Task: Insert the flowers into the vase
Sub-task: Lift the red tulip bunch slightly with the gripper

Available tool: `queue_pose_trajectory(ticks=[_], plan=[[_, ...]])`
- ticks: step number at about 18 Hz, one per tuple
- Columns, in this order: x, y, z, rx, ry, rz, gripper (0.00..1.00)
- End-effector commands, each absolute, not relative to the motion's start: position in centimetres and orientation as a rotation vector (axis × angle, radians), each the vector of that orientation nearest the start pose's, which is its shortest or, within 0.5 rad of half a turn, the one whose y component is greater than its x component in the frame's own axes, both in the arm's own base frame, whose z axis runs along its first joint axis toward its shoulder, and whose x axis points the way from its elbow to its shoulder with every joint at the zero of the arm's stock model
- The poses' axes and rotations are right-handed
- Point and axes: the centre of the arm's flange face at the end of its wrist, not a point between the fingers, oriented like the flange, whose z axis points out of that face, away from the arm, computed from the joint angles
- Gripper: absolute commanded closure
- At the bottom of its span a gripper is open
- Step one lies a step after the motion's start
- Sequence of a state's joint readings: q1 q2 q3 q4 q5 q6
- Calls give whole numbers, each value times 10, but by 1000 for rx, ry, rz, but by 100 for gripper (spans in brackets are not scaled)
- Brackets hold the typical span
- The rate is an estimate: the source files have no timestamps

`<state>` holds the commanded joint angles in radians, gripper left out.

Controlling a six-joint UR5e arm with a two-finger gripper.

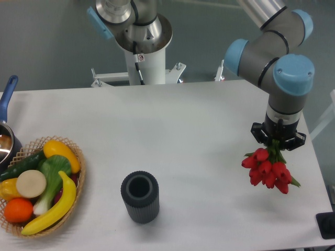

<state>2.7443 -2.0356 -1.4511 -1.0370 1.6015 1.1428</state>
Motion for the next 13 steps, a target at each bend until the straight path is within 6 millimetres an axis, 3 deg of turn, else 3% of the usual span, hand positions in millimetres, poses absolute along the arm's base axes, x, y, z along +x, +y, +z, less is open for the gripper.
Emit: queue_pose_trajectory(ticks=[6,11,13], plan=[[-571,387,342,-3038,-51,295,100],[-564,409,355,-2870,-10,252,100],[-560,419,371,-2762,-12,226,100]])
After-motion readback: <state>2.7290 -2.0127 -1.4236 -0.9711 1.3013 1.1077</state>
